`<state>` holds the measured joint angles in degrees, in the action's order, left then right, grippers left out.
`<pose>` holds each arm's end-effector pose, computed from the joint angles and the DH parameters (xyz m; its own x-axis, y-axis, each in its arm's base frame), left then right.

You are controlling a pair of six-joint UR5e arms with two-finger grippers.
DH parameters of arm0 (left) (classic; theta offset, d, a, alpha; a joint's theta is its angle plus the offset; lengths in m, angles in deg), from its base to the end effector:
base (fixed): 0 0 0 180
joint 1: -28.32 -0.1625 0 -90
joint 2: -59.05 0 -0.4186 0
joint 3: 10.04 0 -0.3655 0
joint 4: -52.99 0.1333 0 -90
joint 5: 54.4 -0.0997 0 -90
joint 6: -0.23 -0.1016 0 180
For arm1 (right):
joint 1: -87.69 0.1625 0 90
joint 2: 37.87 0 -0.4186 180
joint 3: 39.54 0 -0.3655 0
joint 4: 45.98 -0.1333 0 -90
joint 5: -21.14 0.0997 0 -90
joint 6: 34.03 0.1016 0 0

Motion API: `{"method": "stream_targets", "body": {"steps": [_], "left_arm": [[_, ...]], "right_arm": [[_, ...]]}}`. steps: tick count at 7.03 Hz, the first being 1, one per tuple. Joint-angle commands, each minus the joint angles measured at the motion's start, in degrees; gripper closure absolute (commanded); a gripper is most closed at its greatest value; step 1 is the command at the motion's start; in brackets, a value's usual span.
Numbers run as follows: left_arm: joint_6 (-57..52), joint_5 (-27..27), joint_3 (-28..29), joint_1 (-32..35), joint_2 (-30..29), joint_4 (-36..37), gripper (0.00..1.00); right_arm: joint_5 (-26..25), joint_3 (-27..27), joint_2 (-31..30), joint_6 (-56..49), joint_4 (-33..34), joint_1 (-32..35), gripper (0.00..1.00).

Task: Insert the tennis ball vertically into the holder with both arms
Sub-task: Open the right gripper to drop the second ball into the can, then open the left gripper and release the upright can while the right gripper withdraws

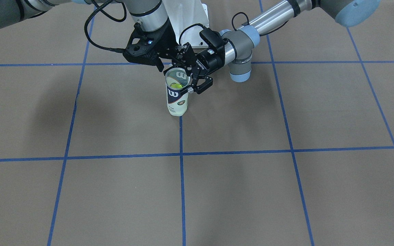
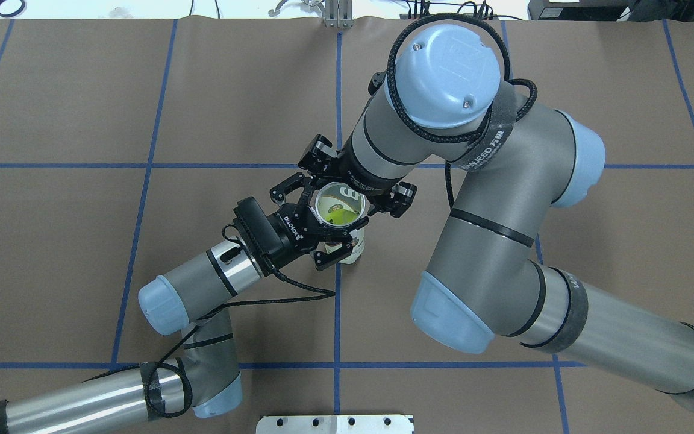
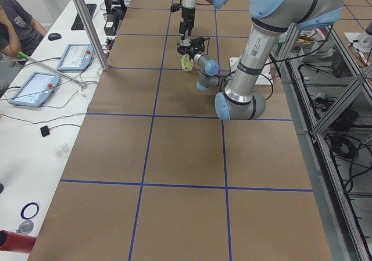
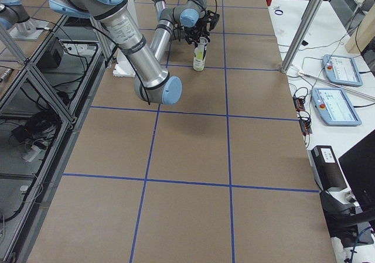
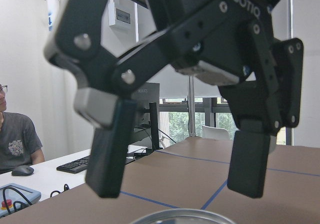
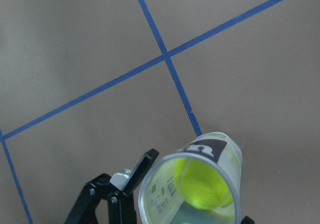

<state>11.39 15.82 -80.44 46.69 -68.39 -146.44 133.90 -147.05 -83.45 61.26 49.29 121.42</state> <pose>0.5338 -0.3539 0.2457 0.4305 0.8298 -0.3551 0.6707 -0.0308 0.7411 -0.4452 -0.4102 0.1072 0.4327 0.3911 0.8123 -0.2844 0.9142 -0.2887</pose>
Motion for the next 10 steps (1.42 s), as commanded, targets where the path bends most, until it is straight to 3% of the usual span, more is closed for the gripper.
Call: {"method": "stream_targets", "body": {"steps": [1, 3, 5, 6, 7, 9, 10], "left_arm": [[0.0, 0.0, -0.43, 0.0, 0.09, -0.26, 0.06], [0.18, 0.0, -5.75, 0.0, 3.58, -2.46, 0.02], [0.62, 0.09, -21.2, 0.09, 14.89, -1.94, 0.02], [0.62, 0.09, -24.49, 0.96, 18.34, -1.93, 0.02], [1.49, 0.0, -25.04, 3.84, 20.2, -1.67, 0.02], [4.04, -6.47, -24.35, 10.77, 25.02, 3.31, 0.02], [11.61, -9.98, -24.52, 14.55, 24.96, 11.26, 0.02]], "right_arm": [[1.31, -0.42, -1.08, -0.1, 0.0, 1.94, 0.0], [2.54, -1.3, -4.41, -3.5, -0.09, 4.67, 0.0], [4.38, -1.83, -7.06, -7.29, -0.18, 7.91, 0.0], [5.44, -1.83, -8.72, -9.75, -0.26, 9.85, 0.0], [5.79, -1.83, -10.74, -14.38, -0.35, 11.78, 0.0], [6.41, -0.87, -14.61, -24.66, -0.53, 16.17, 0.0], [6.41, 0.36, -16.1, -29.32, -0.53, 18.46, 0.0]]}}
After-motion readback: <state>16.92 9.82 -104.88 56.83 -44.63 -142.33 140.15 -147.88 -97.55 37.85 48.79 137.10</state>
